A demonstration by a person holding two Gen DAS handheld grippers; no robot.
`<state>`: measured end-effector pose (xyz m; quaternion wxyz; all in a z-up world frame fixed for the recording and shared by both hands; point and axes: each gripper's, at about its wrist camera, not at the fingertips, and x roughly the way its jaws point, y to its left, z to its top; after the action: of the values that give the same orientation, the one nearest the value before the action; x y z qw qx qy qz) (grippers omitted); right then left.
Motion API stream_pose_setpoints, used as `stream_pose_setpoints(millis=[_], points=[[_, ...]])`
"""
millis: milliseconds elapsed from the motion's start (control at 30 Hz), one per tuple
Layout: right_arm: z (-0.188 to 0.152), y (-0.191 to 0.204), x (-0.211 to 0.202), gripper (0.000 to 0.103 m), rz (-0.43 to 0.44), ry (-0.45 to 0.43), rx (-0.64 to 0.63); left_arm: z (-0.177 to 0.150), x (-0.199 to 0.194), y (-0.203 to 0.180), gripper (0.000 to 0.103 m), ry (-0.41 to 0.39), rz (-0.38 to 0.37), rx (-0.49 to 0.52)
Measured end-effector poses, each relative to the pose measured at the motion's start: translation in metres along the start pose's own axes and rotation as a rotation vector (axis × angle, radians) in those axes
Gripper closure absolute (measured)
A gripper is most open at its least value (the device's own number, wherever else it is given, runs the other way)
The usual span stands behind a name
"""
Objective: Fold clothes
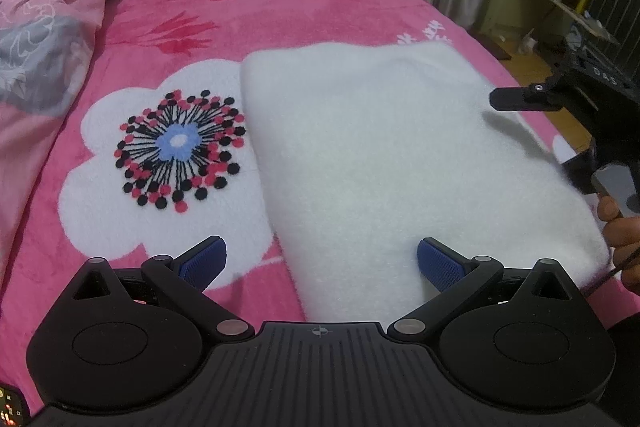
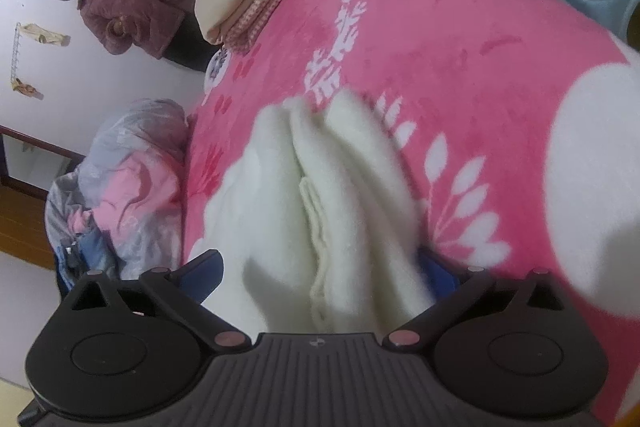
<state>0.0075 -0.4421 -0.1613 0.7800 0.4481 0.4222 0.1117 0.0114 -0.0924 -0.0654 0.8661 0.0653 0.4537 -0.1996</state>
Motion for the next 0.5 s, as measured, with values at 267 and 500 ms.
stream_pose_setpoints(millis=[267,500], points=[[-0.009,-0.001,-0.003,0.001,0.011,0.051,-0.037,-0.001,0.000,0.000,0.000,0.002,0.000,-0.002],[-0.018,0.006,-0.002,0.001,0.012,0.130,-0.069,-0.001,0.001,0.007,0.000,0.005,-0.030,-0.031]])
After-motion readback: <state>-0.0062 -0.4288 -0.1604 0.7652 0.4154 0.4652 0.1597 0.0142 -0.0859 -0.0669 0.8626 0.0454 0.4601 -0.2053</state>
